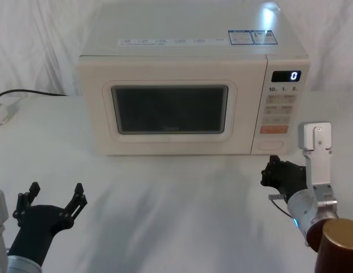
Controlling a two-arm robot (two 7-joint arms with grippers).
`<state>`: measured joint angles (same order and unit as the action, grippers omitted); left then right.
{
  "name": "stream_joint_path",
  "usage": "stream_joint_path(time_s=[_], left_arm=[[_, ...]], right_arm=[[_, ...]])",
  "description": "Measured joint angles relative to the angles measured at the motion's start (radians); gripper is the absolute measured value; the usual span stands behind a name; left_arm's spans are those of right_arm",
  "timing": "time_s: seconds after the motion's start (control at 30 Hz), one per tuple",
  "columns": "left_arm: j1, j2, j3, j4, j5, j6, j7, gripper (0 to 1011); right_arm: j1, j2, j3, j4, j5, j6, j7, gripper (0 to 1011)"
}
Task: Press the button to open the microwave door with one hand; close the microwave door with the other hand.
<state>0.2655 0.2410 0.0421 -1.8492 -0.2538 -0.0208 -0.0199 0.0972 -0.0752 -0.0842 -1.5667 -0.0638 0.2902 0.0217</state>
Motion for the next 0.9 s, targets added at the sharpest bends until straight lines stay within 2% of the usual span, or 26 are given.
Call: stream_joint_path(time_s=[0.9], left_arm=[[0.0,0.0,0.0,0.0,0.0,0.0,0.0,1001]], right_arm=[[0.16,-0.037,0.027,0.223,-0.029,-0.04,-0.041,0]])
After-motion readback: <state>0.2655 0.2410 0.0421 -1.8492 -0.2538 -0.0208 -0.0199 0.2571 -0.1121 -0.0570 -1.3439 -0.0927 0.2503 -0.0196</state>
